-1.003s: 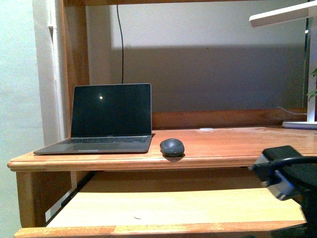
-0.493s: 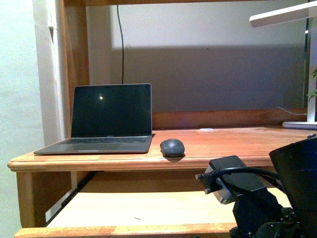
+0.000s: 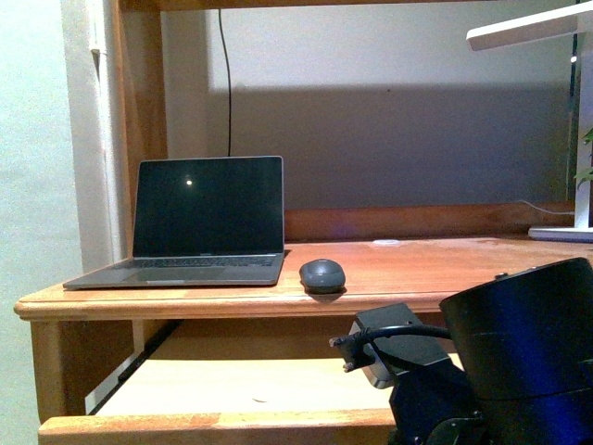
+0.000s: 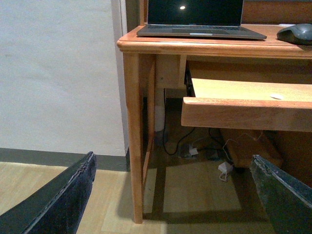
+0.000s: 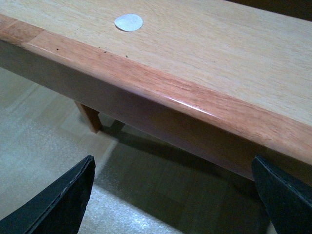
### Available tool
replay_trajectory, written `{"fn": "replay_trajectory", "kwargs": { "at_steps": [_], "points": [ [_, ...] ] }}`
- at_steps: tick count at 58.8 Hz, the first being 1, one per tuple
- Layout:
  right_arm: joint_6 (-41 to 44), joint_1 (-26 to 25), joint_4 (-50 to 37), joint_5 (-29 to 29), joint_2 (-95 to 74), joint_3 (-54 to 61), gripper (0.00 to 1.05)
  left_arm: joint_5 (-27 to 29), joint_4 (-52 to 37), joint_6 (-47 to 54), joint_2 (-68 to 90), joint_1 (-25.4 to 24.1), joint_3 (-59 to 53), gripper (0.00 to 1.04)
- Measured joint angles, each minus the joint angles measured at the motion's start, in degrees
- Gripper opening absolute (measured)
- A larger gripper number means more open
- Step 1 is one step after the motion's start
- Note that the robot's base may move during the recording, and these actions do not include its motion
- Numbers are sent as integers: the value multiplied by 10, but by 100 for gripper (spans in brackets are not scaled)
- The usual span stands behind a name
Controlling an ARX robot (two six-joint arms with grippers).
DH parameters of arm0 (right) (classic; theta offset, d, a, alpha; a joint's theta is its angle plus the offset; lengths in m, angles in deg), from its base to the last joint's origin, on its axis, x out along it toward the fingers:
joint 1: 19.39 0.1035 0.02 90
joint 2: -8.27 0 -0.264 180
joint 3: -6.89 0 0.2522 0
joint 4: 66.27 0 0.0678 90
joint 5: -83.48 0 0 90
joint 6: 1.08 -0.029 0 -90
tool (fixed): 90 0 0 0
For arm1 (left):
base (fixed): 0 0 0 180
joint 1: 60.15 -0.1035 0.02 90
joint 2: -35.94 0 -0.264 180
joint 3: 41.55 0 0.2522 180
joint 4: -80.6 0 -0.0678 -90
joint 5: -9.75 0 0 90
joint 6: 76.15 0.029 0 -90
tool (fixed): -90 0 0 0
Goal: Place mouse
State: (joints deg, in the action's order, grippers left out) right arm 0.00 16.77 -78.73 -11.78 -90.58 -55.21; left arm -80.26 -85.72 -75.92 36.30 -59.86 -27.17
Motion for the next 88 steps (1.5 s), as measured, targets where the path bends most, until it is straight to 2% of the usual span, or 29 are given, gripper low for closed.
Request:
{"fn": "replay_trajectory", "kwargs": {
  "at_steps": [30, 88],
  "points": [
    [2, 18, 19, -44, -138, -181, 98, 0, 0, 0, 0, 0, 0, 97],
    [-3, 51, 132, -71, -395, -582, 98, 0, 0, 0, 0, 0, 0, 97]
  ]
}}
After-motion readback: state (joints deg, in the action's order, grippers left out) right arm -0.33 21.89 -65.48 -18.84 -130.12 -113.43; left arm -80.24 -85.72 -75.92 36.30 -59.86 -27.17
